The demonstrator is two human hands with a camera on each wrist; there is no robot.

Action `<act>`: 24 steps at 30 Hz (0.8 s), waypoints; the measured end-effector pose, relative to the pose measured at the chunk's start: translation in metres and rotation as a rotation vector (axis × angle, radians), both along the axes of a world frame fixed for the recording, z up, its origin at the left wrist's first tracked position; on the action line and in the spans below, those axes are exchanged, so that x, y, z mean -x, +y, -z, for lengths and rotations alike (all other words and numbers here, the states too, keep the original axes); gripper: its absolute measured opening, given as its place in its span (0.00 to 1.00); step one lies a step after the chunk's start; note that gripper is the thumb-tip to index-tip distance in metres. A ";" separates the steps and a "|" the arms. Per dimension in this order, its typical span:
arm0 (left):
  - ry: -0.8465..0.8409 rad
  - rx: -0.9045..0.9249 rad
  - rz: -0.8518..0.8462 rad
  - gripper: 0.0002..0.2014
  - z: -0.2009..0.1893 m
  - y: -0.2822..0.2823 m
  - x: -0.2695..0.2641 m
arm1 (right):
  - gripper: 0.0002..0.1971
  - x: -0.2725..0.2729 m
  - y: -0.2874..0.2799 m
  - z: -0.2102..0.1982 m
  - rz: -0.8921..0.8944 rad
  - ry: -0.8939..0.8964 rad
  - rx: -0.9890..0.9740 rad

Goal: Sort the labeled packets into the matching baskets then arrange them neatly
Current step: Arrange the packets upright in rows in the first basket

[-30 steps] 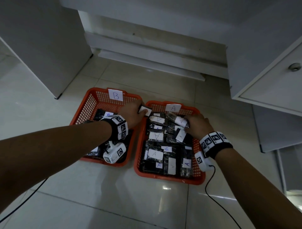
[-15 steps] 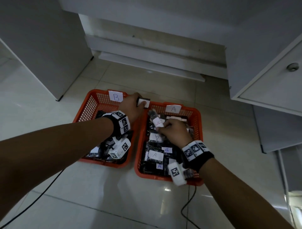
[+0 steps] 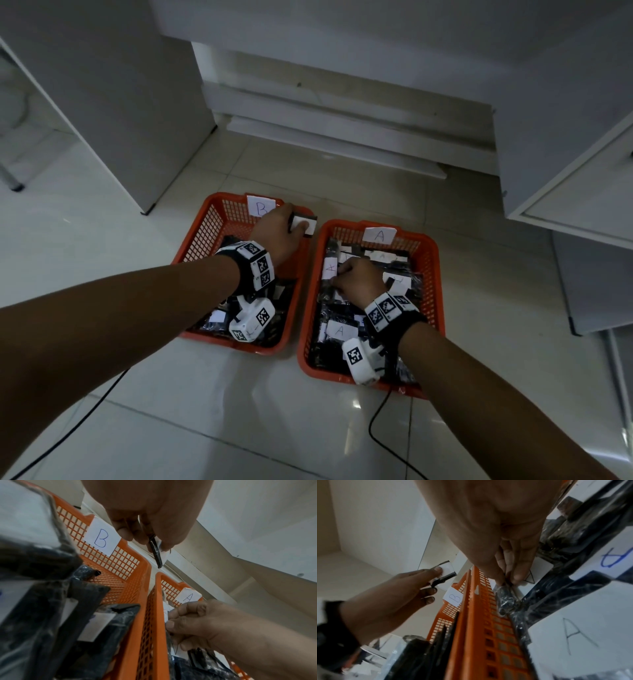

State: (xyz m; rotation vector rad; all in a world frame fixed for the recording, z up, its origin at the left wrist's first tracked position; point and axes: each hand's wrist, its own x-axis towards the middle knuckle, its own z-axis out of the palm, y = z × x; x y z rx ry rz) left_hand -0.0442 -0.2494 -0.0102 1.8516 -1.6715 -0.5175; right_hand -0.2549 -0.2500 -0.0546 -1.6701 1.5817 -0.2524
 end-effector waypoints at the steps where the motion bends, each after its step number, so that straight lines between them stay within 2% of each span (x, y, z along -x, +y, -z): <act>1: -0.008 -0.002 -0.004 0.05 0.000 0.000 0.000 | 0.05 -0.001 -0.001 0.002 -0.020 0.029 0.016; 6: -0.001 -0.009 0.046 0.09 0.003 0.001 0.008 | 0.08 0.005 -0.007 0.005 -0.089 0.114 0.122; 8: -0.015 -0.044 0.094 0.10 0.003 0.001 0.014 | 0.08 0.020 -0.012 -0.004 -0.030 0.038 0.172; 10: -0.005 -0.076 0.165 0.09 0.003 0.001 0.024 | 0.06 0.041 -0.017 -0.020 0.032 -0.130 0.182; 13: 0.040 -0.112 0.334 0.13 -0.001 0.002 0.050 | 0.14 0.081 -0.018 -0.047 -0.085 -0.352 0.073; 15: 0.099 -0.143 0.403 0.13 -0.002 0.002 0.073 | 0.18 0.105 -0.014 -0.059 -0.184 -0.359 -0.014; 16: 0.141 -0.150 0.424 0.13 -0.003 0.003 0.085 | 0.17 0.116 -0.010 -0.063 -0.206 -0.336 -0.039; 18: 0.212 -0.165 0.457 0.13 -0.002 0.006 0.108 | 0.12 0.133 -0.001 -0.065 -0.202 -0.312 -0.045; 20: 0.255 -0.186 0.483 0.13 0.000 0.009 0.126 | 0.12 0.148 0.008 -0.064 -0.174 -0.352 -0.030; 22: 0.255 -0.215 0.492 0.14 0.003 0.011 0.136 | 0.13 0.160 0.014 -0.062 -0.158 -0.396 -0.015; 24: 0.180 -0.248 0.496 0.16 0.009 0.012 0.138 | 0.11 0.172 0.017 -0.058 -0.118 -0.398 -0.001</act>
